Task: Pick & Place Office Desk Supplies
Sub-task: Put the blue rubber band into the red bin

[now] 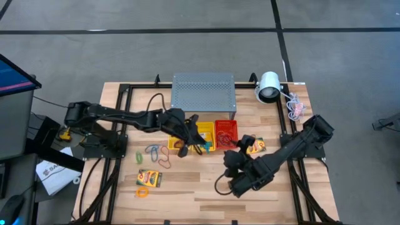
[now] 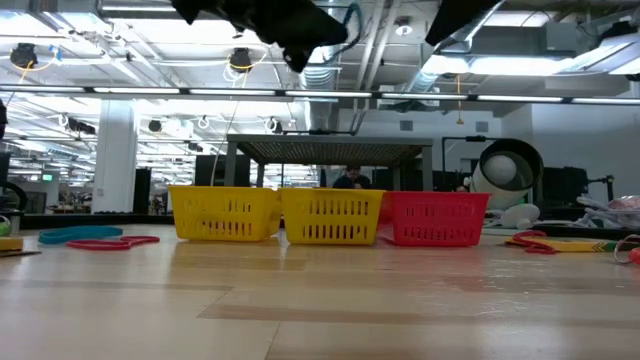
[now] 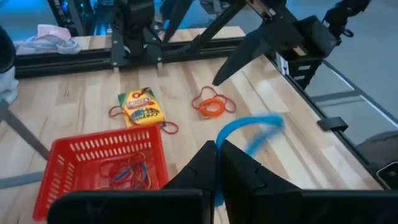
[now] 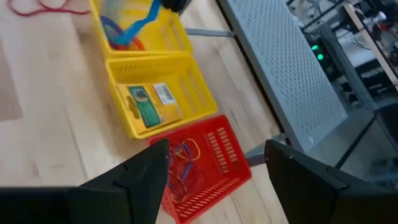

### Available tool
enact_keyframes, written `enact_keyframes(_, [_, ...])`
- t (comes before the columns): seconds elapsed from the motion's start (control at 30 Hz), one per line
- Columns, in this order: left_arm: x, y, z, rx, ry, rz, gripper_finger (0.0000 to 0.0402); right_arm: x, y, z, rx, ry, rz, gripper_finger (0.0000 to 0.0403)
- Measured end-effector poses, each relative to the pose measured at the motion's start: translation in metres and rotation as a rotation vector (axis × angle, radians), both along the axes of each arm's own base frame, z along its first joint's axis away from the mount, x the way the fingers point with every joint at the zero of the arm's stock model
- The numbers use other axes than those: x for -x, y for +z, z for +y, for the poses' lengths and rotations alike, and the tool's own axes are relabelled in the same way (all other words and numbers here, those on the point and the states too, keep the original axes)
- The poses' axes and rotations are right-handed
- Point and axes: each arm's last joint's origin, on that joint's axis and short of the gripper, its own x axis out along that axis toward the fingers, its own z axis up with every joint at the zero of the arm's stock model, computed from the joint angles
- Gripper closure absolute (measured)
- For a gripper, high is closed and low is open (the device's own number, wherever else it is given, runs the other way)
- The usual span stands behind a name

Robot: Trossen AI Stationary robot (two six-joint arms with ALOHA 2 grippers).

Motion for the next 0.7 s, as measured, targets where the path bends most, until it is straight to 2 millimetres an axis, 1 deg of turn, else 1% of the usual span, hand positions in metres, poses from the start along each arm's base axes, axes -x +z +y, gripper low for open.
enact_keyframes(0.1, [-0.009,-0.002,0.004,-0.002,-0.008,0.008,0.0394,0.001,-0.007,-0.004,-0.004,-0.037,-0.025,0.0148])
enact_keyframes(0.23, [-0.015,-0.007,0.007,0.019,-0.035,0.024,0.0394,-0.001,-0.013,-0.008,-0.019,-0.053,-0.079,0.0148])
enact_keyframes(0.3, [-0.017,-0.007,0.007,0.019,-0.035,0.022,0.0394,-0.005,-0.009,-0.008,-0.043,-0.034,-0.132,0.0148])
enact_keyframes(0.43, [-0.016,-0.006,0.007,0.020,-0.037,0.020,0.0394,-0.009,-0.003,-0.006,-0.055,0.027,-0.181,0.0148])
enact_keyframes(0.53, [-0.015,-0.001,0.007,0.019,-0.039,0.000,0.0394,-0.012,0.005,-0.003,-0.071,0.065,-0.220,0.0148])
enact_keyframes(0.7, [-0.016,-0.001,0.007,0.019,-0.040,-0.014,0.0394,-0.022,0.007,0.004,-0.097,0.141,-0.239,0.0148])
